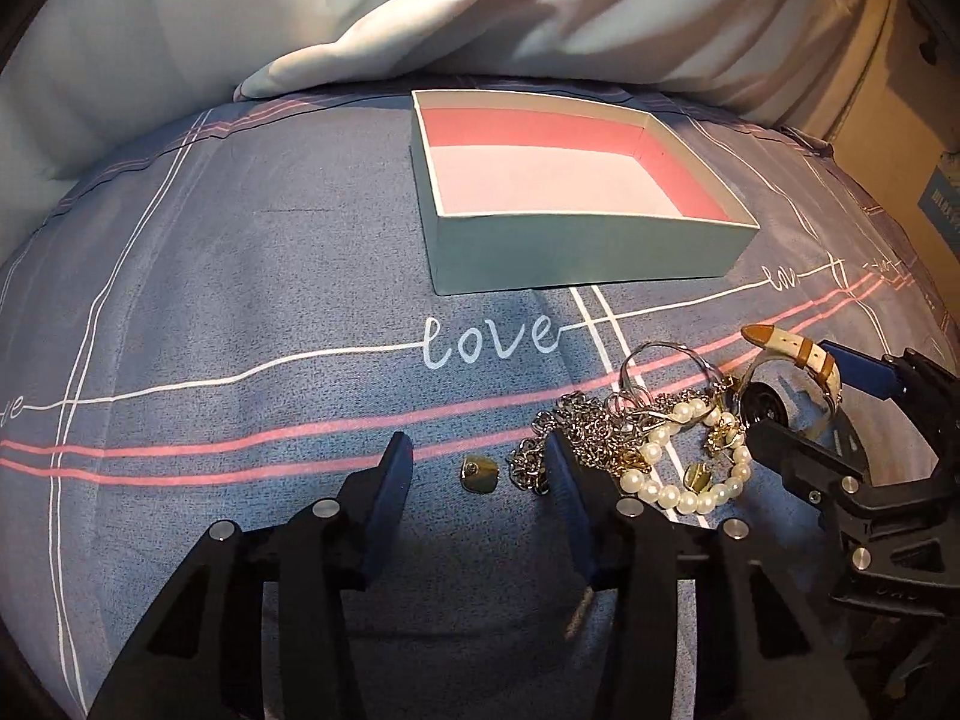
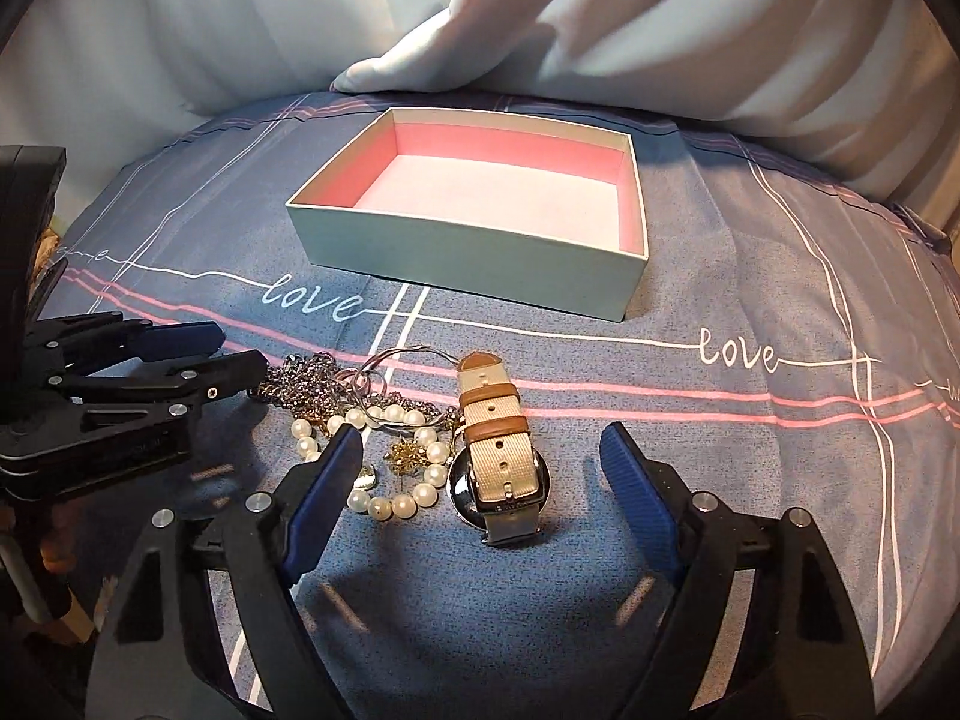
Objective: Organize jewelry
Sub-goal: 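Lower the right gripper onto the brown-strap watch and close it, then carry the watch with the right gripper into the box and release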
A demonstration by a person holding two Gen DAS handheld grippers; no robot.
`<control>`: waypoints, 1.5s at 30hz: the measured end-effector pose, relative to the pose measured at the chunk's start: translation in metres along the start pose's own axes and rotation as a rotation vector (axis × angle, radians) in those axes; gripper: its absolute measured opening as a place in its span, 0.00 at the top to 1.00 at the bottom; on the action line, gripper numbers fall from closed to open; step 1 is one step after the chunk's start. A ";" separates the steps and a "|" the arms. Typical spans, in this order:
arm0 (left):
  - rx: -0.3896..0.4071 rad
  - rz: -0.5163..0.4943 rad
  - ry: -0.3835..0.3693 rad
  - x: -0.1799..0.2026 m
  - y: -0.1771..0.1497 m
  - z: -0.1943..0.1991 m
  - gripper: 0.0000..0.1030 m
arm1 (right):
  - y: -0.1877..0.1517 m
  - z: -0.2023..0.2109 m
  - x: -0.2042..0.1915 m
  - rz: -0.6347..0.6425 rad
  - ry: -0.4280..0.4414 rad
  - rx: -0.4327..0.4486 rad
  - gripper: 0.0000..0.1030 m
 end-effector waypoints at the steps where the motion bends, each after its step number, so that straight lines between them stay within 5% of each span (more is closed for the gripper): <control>1: 0.004 -0.007 0.001 0.001 0.000 0.000 0.68 | 0.000 -0.001 0.000 0.000 0.003 -0.002 0.25; 6: 0.014 -0.044 -0.030 0.008 -0.003 0.001 0.88 | 0.001 -0.004 -0.001 0.004 0.009 -0.007 0.32; 8: 0.023 -0.044 -0.036 0.009 -0.004 0.001 0.96 | 0.000 -0.006 -0.003 0.010 0.031 -0.016 0.49; 12: 0.049 -0.019 -0.050 0.009 -0.001 0.013 0.96 | -0.002 -0.009 -0.003 0.011 0.065 -0.032 0.83; 29: 0.115 0.016 -0.110 0.021 0.029 0.043 0.96 | 0.029 0.033 0.012 -0.002 0.081 0.103 0.83; 45: 0.237 0.042 -0.053 0.027 0.147 0.062 0.96 | 0.145 0.043 0.007 0.099 0.094 0.210 0.83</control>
Point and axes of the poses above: each gripper's, at about its wrist camera, not at the fingertips, and z roughly against the way its jaws point, x to its right, y to its top, the point moved 6 cm from there along -z, roughly the way its jaws point, and after that the axes turned 1 degree about -y, right-handed, at the moved point
